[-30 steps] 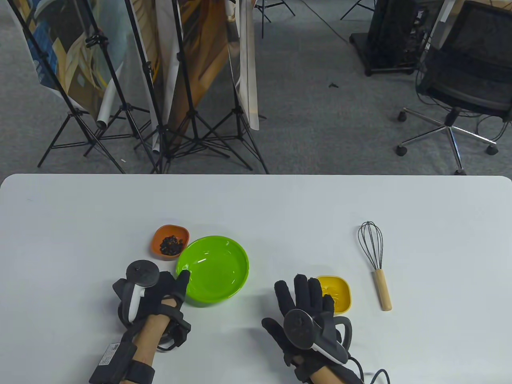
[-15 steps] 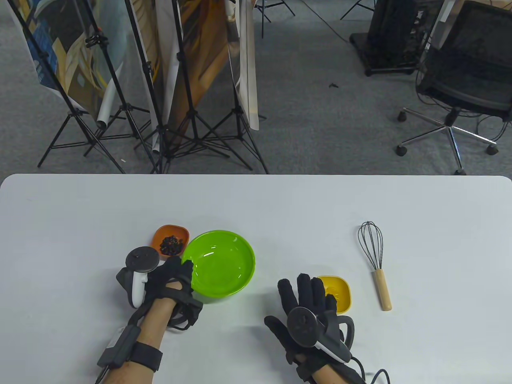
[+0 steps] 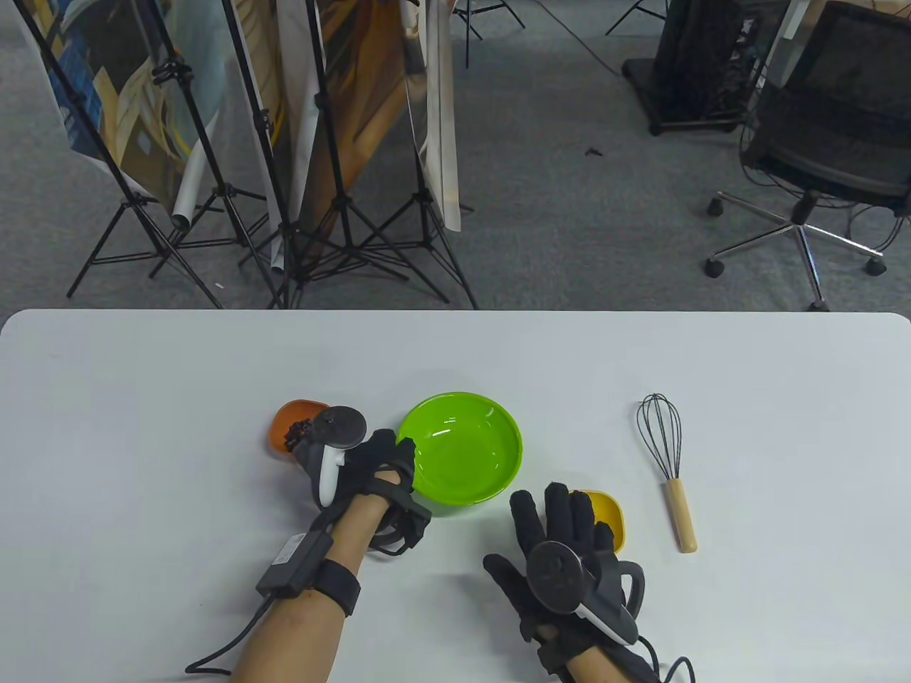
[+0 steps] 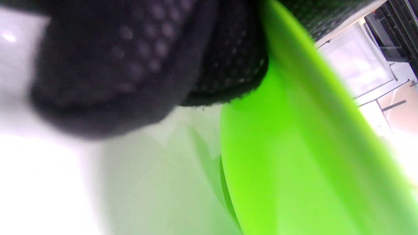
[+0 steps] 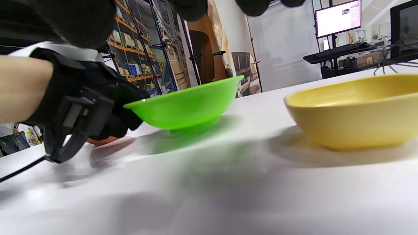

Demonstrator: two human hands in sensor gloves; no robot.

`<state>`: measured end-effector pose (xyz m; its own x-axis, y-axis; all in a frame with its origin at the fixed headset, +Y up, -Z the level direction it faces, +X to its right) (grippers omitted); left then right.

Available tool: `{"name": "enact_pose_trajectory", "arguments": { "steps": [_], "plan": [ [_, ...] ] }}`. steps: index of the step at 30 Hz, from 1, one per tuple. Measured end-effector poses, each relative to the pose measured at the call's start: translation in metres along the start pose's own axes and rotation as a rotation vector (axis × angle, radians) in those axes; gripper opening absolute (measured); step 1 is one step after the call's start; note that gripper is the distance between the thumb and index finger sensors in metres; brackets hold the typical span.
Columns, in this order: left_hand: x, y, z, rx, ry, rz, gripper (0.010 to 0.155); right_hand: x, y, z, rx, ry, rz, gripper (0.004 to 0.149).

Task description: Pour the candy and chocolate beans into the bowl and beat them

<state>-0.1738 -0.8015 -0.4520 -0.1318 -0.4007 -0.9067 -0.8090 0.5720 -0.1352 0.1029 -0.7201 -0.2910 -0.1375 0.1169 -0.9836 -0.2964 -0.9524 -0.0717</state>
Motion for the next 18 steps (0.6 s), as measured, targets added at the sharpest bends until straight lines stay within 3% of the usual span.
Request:
{"name": "enact_pose_trajectory", "arguments": {
  "steps": [12,15,18],
  "plan": [
    [0.001,-0.003,-0.004,-0.001,0.023,0.026,0.048,-0.001,0.008,0.007,-0.022,-0.025,0.031,0.084],
    [-0.001,0.0,-0.006,0.013,0.043,0.014,0.062,-0.001,0.008,0.006,-0.019,-0.021,0.028,0.084],
    [-0.008,0.014,-0.003,0.108,0.021,0.087,0.074,-0.001,0.008,0.005,-0.021,-0.018,0.031,0.084]
  ]
}}
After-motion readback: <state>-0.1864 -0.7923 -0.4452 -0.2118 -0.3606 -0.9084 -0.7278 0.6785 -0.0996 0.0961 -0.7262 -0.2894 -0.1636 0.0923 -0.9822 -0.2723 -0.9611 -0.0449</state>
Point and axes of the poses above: the tracker on the back of each hand, its own z axis roughly to the thumb side, its own x axis roughly from the wrist to the fingertips, y = z × x, the point moved 5 cm from there along x, roughly from the wrist to the fingertips, and after that the axes turned 2 degrees about -z, right-handed, at the moved point
